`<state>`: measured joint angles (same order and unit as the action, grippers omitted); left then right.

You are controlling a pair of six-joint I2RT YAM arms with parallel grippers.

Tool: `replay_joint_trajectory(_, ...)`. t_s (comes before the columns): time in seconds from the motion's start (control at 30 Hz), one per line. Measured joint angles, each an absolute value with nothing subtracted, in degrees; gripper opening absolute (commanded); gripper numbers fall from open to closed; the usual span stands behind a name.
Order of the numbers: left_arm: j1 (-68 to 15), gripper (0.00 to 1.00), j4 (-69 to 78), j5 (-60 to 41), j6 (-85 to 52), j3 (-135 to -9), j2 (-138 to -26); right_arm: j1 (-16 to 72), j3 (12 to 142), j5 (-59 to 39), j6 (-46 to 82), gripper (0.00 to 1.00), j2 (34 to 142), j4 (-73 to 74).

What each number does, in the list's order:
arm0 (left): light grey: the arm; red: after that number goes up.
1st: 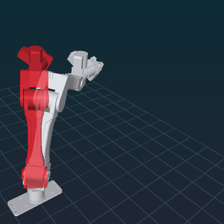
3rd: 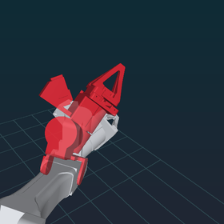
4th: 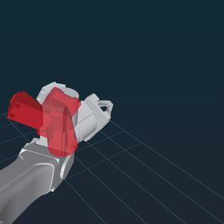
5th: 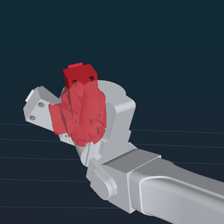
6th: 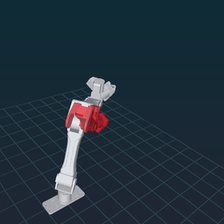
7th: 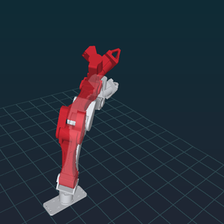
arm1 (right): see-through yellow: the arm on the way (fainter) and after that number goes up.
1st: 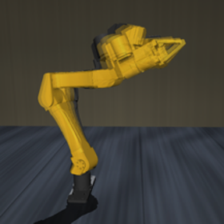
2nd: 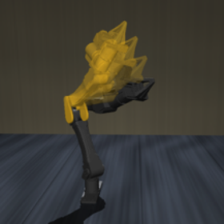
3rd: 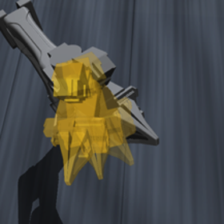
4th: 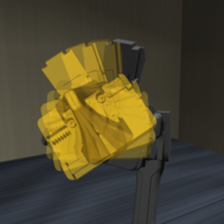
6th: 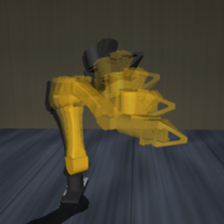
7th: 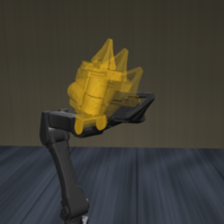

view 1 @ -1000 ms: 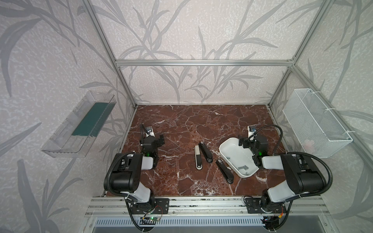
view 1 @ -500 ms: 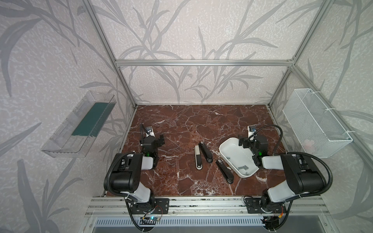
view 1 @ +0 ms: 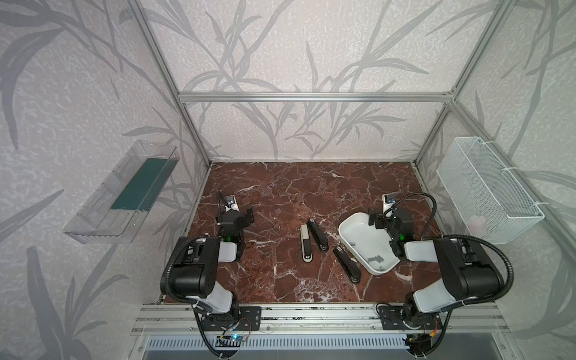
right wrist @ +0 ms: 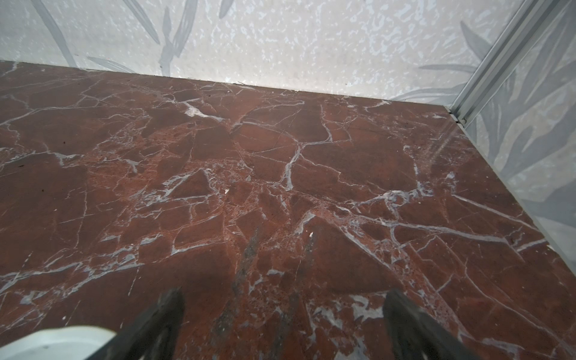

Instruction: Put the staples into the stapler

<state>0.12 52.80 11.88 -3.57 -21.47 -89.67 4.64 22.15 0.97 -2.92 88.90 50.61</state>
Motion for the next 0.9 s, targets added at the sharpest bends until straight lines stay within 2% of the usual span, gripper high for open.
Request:
replay_joint_trajectory(0.4,0.1,0.99,52.8,11.9,-3.6,-21.5,-89.7,4.6,22.4,0.9,-3.0,0.99,88.9,50.1)
replay_joint_trajectory(0.57,0.1,0.99,52.8,11.9,-3.6,-21.5,-89.7,4.6,17.3,0.4,-3.0,0.99,88.0,57.3)
replay_joint_trajectory(0.9,0.1,0.99,53.0,11.9,-3.6,-21.5,-89.7,4.7,22.6,-0.8,-3.9,0.99,88.7,50.5)
